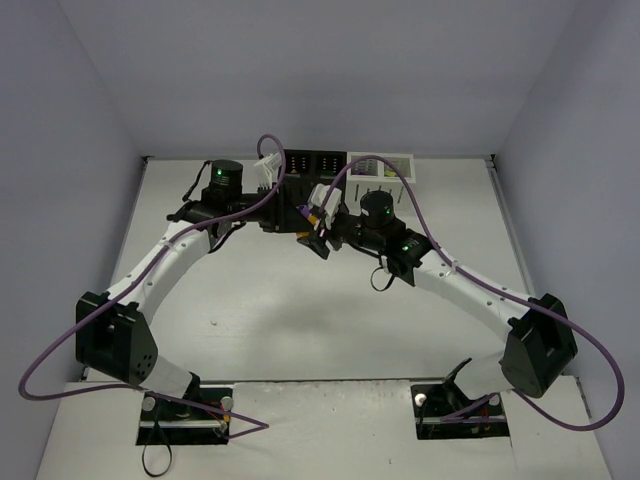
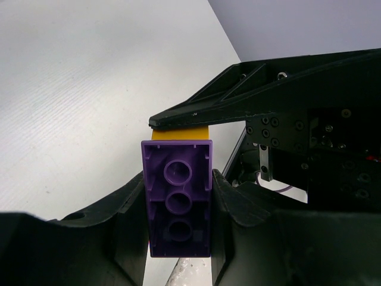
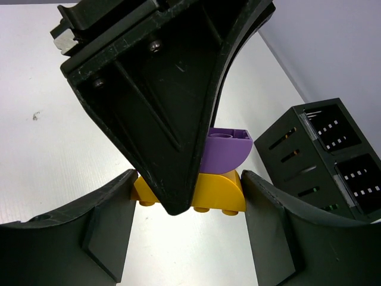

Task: Sort the legos into containers by color

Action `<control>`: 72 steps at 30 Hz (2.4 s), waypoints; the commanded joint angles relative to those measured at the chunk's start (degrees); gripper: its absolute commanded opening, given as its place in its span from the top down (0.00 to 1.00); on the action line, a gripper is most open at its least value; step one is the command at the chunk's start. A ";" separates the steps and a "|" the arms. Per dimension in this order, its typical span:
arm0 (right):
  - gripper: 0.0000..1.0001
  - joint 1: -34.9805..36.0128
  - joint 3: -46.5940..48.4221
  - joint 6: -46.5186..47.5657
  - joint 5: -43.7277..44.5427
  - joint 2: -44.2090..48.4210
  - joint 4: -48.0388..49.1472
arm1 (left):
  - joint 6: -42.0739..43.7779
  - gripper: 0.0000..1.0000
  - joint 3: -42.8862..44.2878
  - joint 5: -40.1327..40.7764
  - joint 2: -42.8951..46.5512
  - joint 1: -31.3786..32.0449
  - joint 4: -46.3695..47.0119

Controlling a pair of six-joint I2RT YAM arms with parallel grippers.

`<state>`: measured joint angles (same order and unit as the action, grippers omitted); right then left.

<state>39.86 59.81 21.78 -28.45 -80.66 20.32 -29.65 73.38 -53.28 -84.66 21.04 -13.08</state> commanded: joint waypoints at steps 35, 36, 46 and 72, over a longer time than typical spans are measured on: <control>0.89 0.49 -1.36 0.02 2.87 0.68 5.44 | 0.56 0.59 2.38 1.59 3.19 -1.26 4.47; 0.90 0.49 -1.36 0.02 2.87 0.68 5.44 | 0.56 0.59 2.38 1.51 3.19 -1.44 4.47; 0.89 0.57 -1.80 0.10 3.40 0.77 5.35 | -0.15 0.65 1.94 0.80 3.01 -1.70 5.70; 0.91 -4.34 -8.49 -1.48 5.60 3.67 5.00 | 1.52 0.93 2.03 0.63 5.03 -3.55 4.82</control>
<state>38.96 52.14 20.84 -26.46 -78.48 27.40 -28.67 73.36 -51.88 -84.23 19.53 -12.14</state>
